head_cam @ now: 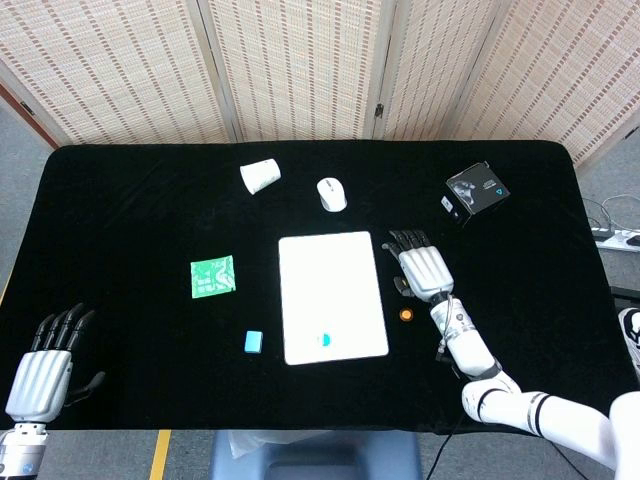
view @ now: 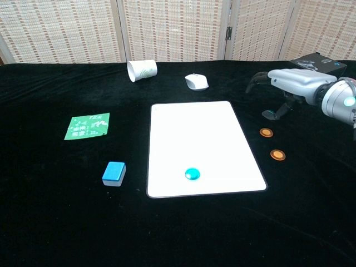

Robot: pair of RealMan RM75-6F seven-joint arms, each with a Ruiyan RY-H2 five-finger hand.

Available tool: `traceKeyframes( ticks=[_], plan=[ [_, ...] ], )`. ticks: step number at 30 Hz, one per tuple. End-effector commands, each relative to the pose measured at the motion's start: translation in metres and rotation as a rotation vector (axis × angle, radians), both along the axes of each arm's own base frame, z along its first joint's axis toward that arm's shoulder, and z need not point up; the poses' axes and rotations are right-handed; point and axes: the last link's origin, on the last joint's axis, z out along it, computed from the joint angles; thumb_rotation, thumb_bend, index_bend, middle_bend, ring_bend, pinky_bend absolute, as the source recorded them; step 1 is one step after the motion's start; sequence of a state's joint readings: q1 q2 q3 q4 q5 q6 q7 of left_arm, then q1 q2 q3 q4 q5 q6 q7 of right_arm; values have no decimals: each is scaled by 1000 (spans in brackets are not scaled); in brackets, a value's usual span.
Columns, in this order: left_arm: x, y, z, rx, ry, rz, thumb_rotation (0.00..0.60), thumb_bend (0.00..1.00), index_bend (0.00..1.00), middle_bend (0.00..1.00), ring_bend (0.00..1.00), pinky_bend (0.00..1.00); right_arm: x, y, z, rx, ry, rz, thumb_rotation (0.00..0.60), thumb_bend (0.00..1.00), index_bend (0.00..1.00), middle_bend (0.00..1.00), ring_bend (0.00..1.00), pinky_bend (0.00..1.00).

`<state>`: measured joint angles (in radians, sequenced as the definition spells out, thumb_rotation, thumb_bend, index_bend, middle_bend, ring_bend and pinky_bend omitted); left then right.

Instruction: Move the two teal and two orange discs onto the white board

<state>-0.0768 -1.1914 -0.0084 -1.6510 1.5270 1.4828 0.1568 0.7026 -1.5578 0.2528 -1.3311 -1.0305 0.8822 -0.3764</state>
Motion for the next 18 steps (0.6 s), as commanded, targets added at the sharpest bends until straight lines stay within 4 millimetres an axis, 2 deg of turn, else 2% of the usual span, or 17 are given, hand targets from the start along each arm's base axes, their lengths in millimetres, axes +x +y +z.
traceKeyframes(
  ticks=[1, 9, 18],
  plan=[
    [1, 0, 1, 2, 2, 0, 600, 278, 101, 8, 35, 0, -7, -18, -2, -6, 22, -52, 600, 475, 258, 104, 0, 0],
    [0, 0, 2, 2, 8, 10, 600, 278, 101, 8, 35, 0, -18, -41, -17, -8, 70, -130, 600, 475, 293, 108, 0, 0],
    [-2, -1, 1, 0, 8, 20, 600, 278, 101, 8, 35, 0, -26, -52, -23, -21, 88, -176, 600, 474, 334, 119, 0, 0]
  ],
)
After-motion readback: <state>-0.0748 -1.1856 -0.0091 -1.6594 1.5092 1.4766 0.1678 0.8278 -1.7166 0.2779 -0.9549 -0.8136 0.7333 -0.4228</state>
